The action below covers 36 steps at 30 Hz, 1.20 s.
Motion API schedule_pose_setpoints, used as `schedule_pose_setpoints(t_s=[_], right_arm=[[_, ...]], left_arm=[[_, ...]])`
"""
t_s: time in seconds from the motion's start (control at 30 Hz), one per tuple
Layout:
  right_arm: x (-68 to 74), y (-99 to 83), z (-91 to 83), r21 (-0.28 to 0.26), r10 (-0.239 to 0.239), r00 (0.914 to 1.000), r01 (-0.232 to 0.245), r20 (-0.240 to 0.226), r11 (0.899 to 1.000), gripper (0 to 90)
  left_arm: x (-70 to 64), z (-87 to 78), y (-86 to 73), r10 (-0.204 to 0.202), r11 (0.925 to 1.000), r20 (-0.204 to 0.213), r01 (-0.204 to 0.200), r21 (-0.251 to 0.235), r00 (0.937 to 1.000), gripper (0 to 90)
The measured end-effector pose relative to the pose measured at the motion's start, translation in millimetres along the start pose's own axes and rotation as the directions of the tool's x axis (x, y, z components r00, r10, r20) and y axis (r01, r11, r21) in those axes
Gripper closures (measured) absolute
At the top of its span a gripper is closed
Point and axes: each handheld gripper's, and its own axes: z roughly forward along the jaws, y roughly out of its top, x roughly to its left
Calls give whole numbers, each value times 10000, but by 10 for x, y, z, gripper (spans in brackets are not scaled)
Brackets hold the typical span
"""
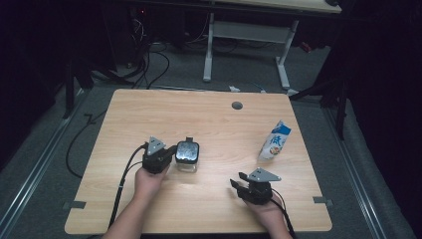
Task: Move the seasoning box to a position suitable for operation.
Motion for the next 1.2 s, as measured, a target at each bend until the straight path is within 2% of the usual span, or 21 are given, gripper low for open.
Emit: schedule_pose_setpoints(t_s=[0.2,0.3,0.47,0.6,0.63,0.73,0.77,0.83,0.87,0.9,0.93,0.97,1.13,1.2], right_arm=[[6,-2,8,18,-5,10000,5,1,10000,541],[1,-4,8,42,-3,10000,3,10,10000,541],[-4,-6,5,62,23,10000,-23,29,10000,540],[-9,-2,-1,7,-4,10000,4,54,10000,540],[-9,-2,-1,7,-4,10000,4,54,10000,540],[-17,1,-12,-13,13,10000,-13,79,10000,540],[-17,1,-12,-13,13,10000,-13,79,10000,540],[-22,3,-18,-1,64,10000,-64,73,10000,540],[-30,4,-23,4,69,9999,-69,125,10000,540],[-30,4,-23,4,69,9999,-69,125,10000,540],[-42,5,-29,-73,114,9998,-113,163,9999,540],[-42,5,-29,-73,114,9998,-113,163,9999,540],[-111,13,-75,-191,290,9989,-283,377,9994,544],[-121,17,-84,-216,354,9986,-346,387,9992,547]], left_arm=[[-73,22,4,228,9997,308,-225,-92,9993,900],[-103,32,-1,210,9997,444,-206,-113,9988,900],[-229,44,-13,418,9991,827,-407,-145,9957,900],[-392,12,-25,693,9974,1107,-667,-264,9914,900],[-392,12,-25,693,9974,1107,-667,-264,9914,900],[-540,-12,-58,787,9966,1454,-744,-346,9862,900],[-540,-12,-58,787,9966,1454,-744,-346,9862,900],[-629,-26,-83,848,9961,1669,-797,-372,9823,900],[-705,-38,-105,928,9955,1858,-877,-354,9782,900],[-705,-38,-105,928,9955,1858,-877,-354,9782,900],[-797,-54,-128,1069,9941,2053,-1013,-375,9728,900],[-797,-54,-128,1069,9941,2053,-1013,-375,9728,900],[-1015,-158,-179,1359,9907,2605,-1313,-352,9559,899],[-1006,-205,-181,1430,9897,2575,-1386,-353,9556,899]])
